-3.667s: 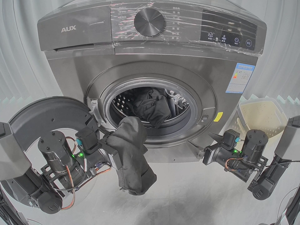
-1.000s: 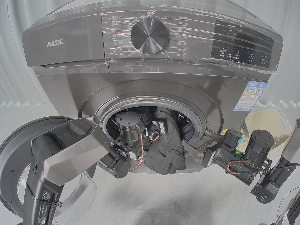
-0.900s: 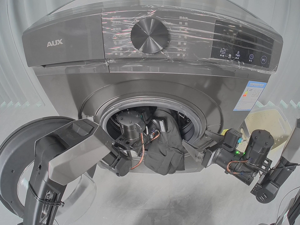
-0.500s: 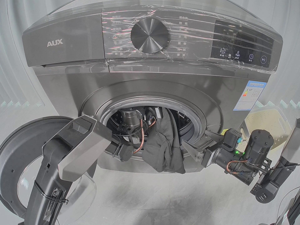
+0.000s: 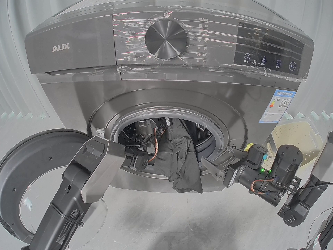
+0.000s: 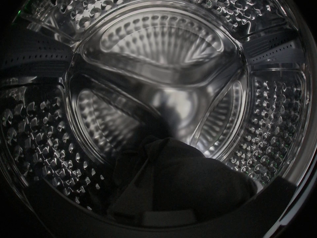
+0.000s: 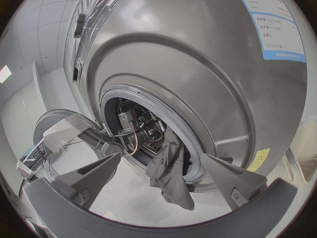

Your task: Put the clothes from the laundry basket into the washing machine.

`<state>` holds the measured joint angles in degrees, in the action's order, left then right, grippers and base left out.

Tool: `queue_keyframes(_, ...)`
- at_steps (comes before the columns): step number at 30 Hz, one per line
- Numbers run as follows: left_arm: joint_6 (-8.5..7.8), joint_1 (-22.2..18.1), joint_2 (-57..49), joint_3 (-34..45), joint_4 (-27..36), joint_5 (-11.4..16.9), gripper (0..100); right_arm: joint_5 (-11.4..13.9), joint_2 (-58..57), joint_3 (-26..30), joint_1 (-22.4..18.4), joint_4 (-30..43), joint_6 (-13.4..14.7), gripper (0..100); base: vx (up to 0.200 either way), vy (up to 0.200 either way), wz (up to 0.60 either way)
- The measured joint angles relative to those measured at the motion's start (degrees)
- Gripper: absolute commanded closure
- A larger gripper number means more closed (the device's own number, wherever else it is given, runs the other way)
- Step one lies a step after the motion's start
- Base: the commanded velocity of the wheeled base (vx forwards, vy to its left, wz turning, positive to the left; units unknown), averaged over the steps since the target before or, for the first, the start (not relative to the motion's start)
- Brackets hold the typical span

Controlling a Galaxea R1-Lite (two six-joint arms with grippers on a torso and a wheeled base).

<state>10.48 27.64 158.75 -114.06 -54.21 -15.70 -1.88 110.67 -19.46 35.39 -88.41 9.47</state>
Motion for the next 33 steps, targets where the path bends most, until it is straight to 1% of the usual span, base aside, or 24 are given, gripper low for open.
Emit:
queue_keyframes(1, 0.02, -0.1, 0.3, -0.2, 0.0, 0.0, 100, 0.0, 0.0, 0.0, 0.0, 0.0, 0.0, 0, 0.000, 0.000, 0.00)
queue_keyframes(2, 0.00, -0.2, 0.5, -0.3, 0.0, 0.0, 0, 0.0, 0.0, 0.0, 0.0, 0.0, 0.0, 0, 0.000, 0.000, 0.00)
queue_keyframes(10, 0.27, 0.7, 1.0, 0.1, 0.0, 0.0, 0, 0.0, 0.2, 0.0, 0.0, -0.1, 0.0, 0, 0.000, 0.000, 0.00)
queue_keyframes(15, 0.29, 1.9, -0.3, 4.6, 0.6, 0.2, 0, 0.0, 0.2, 0.0, 0.0, -0.1, 0.0, 0, 0.000, 0.000, 0.00)
queue_keyframes(18, 0.27, 2.8, -1.7, 8.9, 1.0, 0.9, 0, 0.0, 0.2, -0.1, 0.0, -0.1, 0.0, 0, 0.000, 0.000, 0.00)
queue_keyframes(21, 0.24, 3.7, -3.7, 14.3, 1.5, 2.8, 0, 0.0, 0.2, -0.1, 0.0, -0.1, 0.0, 0, 0.000, 0.000, 0.00)
queue_keyframes(24, 0.24, 4.9, -6.2, 20.2, 2.1, 5.4, 0, 0.0, 0.2, -0.1, -0.1, -0.1, 0.0, 0, 0.000, 0.000, 0.00)
queue_keyframes(27, 0.11, 5.7, -8.6, 25.2, 2.6, 7.3, 0, 0.0, 0.2, -0.1, -0.1, -0.1, 0.0, 0, 0.000, 0.000, 0.00)
queue_keyframes(33, -0.22, 6.9, -11.5, 31.1, 3.0, 10.0, 0, 0.0, 0.2, -0.1, 0.0, -0.1, 0.1, 0, 0.000, 0.000, 0.00)
